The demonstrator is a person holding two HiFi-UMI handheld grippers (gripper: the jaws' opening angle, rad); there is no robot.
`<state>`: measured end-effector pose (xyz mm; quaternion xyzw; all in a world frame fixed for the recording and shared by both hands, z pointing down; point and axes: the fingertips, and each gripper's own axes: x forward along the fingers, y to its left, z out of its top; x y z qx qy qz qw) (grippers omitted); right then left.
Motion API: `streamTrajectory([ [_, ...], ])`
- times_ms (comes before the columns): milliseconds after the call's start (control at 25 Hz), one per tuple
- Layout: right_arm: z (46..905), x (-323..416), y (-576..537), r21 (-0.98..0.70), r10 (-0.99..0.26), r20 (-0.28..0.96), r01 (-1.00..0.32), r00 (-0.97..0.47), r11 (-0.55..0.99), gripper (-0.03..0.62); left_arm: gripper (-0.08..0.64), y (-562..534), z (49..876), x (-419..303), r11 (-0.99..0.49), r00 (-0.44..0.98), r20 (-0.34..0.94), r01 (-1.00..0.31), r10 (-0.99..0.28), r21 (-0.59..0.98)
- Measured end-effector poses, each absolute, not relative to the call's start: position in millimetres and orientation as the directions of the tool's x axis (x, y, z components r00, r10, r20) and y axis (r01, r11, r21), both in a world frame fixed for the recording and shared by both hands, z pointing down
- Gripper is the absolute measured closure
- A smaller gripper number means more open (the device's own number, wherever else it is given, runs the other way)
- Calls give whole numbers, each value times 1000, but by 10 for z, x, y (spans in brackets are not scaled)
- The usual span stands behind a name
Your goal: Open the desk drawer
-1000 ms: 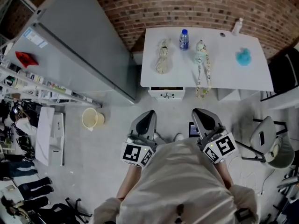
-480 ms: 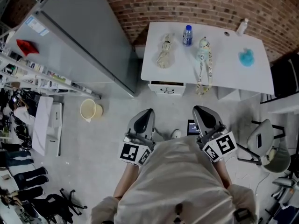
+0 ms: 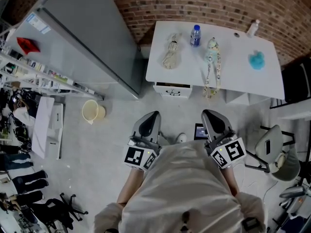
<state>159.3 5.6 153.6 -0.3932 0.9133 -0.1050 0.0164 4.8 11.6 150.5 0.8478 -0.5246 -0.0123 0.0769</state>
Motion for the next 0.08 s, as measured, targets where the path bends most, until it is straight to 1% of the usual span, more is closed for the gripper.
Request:
streamTrajectory([
  [80, 1517, 1599, 21, -201, -725, 45, -717, -687, 667, 566, 555, 74, 1500, 65, -443, 454, 62, -886, -889, 135],
])
